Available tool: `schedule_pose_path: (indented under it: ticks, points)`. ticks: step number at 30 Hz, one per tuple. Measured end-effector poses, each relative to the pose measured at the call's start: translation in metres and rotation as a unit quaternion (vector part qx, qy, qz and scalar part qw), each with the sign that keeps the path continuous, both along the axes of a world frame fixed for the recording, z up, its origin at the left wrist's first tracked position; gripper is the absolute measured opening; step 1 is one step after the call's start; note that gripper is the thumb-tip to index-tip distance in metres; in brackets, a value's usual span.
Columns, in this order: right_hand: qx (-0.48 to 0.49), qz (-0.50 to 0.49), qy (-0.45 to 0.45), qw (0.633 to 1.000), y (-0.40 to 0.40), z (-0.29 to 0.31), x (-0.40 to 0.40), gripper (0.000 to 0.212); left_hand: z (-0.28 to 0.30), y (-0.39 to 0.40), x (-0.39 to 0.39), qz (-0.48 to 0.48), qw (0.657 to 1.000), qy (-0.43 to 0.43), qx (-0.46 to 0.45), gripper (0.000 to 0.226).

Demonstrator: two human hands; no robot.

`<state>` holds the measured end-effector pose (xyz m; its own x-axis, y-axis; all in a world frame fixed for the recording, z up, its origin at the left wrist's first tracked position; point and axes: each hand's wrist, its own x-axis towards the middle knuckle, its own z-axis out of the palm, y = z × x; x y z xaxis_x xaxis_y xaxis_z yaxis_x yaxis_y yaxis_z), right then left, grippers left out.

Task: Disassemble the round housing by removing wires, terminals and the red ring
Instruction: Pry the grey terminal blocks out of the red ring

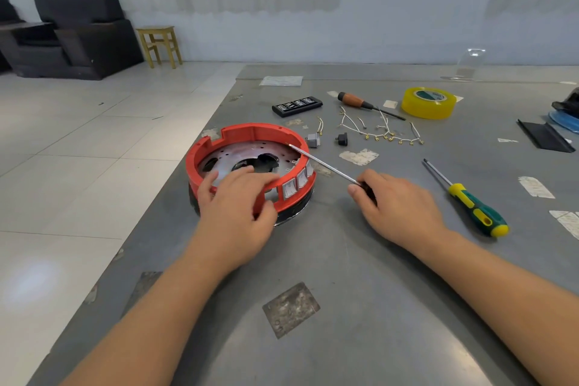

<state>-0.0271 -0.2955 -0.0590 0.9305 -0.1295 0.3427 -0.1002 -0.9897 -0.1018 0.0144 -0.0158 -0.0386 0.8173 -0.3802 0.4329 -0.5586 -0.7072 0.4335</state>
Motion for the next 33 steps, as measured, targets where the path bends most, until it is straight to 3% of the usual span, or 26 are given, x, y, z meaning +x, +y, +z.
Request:
schedule_pose_path:
  ticks: [4, 9, 14, 21, 27, 33]
  points:
    - [0.006, 0.024, -0.006, 1.000, 0.001, -0.001, -0.001, 0.038, -0.008, -0.020, 0.000, 0.050, 0.997, -0.038, 0.034, 0.038]
    - [-0.005, 0.037, 0.001, 0.999, 0.000, 0.002, -0.001, 0.052, -0.012, -0.019, 0.012, 0.076, 0.993, -0.066, 0.059, 0.045]
    - [-0.026, 0.079, -0.006, 0.996, -0.016, 0.009, -0.003, 0.060, -0.012, 0.006, 0.030, 0.029, 0.998, -0.054, 0.015, 0.043]
    - [-0.051, 0.175, 0.013, 0.983, -0.019, 0.012, -0.006, 0.056, -0.016, 0.017, 0.031, 0.019, 0.997, -0.052, -0.046, 0.036]
    - [-0.063, 0.147, -0.038, 0.986, -0.013, 0.010, -0.008, 0.051, -0.019, 0.015, 0.032, 0.023, 0.997, -0.038, -0.057, 0.037]
    - [-0.097, 0.126, -0.025, 0.987, -0.011, 0.012, -0.011, 0.051, -0.021, 0.015, 0.032, 0.030, 0.998, -0.031, -0.053, 0.040]
